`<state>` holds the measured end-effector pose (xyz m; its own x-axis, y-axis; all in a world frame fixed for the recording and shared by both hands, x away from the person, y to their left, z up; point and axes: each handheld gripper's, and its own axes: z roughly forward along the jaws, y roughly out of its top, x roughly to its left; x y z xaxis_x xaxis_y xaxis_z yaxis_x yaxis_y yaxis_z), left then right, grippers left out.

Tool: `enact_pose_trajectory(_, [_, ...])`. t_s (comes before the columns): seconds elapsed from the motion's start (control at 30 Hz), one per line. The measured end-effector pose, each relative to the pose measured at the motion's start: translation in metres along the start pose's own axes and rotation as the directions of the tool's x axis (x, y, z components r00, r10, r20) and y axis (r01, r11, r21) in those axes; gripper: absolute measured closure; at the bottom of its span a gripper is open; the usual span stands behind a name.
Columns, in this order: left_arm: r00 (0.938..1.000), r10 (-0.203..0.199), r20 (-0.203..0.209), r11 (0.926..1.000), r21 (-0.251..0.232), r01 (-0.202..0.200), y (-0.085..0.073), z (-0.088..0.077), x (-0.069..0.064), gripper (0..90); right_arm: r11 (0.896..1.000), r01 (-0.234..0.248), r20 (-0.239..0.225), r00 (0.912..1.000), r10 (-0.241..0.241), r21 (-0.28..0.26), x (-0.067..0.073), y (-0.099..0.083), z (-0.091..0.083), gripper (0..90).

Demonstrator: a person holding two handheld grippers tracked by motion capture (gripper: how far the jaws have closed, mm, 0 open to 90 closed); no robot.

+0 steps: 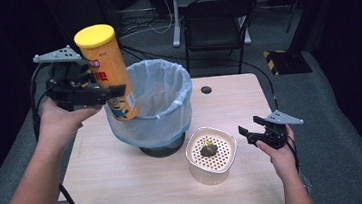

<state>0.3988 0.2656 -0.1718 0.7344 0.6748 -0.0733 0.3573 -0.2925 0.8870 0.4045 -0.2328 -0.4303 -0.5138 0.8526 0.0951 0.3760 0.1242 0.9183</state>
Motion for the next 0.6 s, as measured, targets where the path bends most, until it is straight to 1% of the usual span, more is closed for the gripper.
enact_pose_trajectory(0.07, [1.0, -0.001, -0.007, 1.0, -0.007, 0.001, 0.003, 0.003, 0.003, 24.5, 1.0, -0.005, -0.001, 1.0, 0.005, -0.002, 0.0, 0.0, 0.001, 23.4])
enact_pose_trajectory(0.23, [0.9999, -0.012, -0.008, 0.9998, -0.014, 0.012, 0.007, 0.011, 0.009, 24.4, 1.0, 0.0, 0.0, 1.0, 0.0, 0.007, -0.001, -0.002, 0.001, 23.4])
enact_pose_trajectory(0.27, [0.9998, -0.017, -0.01, 0.9998, -0.012, 0.017, 0.009, 0.017, 0.011, 24.5, 1.0, 0.0, -0.001, 1.0, 0.0, 0.007, -0.001, -0.002, 0.002, 23.4])
enact_pose_trajectory(0.33, [0.9998, -0.016, -0.012, 0.9997, -0.016, 0.016, 0.01, 0.022, 0.013, 24.5, 1.0, -0.005, 0.001, 1.0, 0.005, 0.009, -0.001, -0.002, 0.002, 23.4])
enact_pose_trajectory(0.37, [0.9999, -0.014, -0.009, 0.9997, -0.018, 0.014, 0.01, 0.024, 0.015, 24.4, 1.0, 0.001, 0.0, 1.0, -0.001, 0.007, -0.002, -0.003, 0.002, 23.4])
enact_pose_trajectory(0.4, [0.9999, -0.014, -0.009, 0.9997, -0.018, 0.014, 0.01, 0.024, 0.015, 24.4, 1.0, -0.003, 0.001, 1.0, 0.003, 0.009, -0.002, -0.003, 0.002, 23.4])
enact_pose_trajectory(0.43, [0.9999, -0.007, -0.014, 0.9997, -0.025, 0.006, 0.011, 0.031, 0.017, 24.4, 1.0, -0.004, 0.002, 1.0, 0.004, 0.01, -0.002, -0.003, 0.003, 23.4])
enact_pose_trajectory(0.53, [0.9998, -0.007, -0.021, 0.9996, -0.027, 0.006, 0.01, 0.041, 0.019, 24.4, 1.0, -0.009, -0.001, 1.0, 0.009, 0.015, -0.002, -0.005, 0.004, 23.5])
enact_pose_trajectory(0.57, [0.9998, -0.007, -0.021, 0.9996, -0.027, 0.006, 0.01, 0.041, 0.019, 24.4, 1.0, -0.01, -0.002, 1.0, 0.01, 0.017, -0.002, -0.005, 0.004, 23.6])
enact_pose_trajectory(0.6, [0.9998, -0.009, -0.019, 0.9998, -0.02, 0.008, 0.01, 0.049, 0.021, 24.4, 1.0, -0.006, -0.002, 1.0, 0.006, 0.021, -0.002, -0.006, 0.005, 23.6])
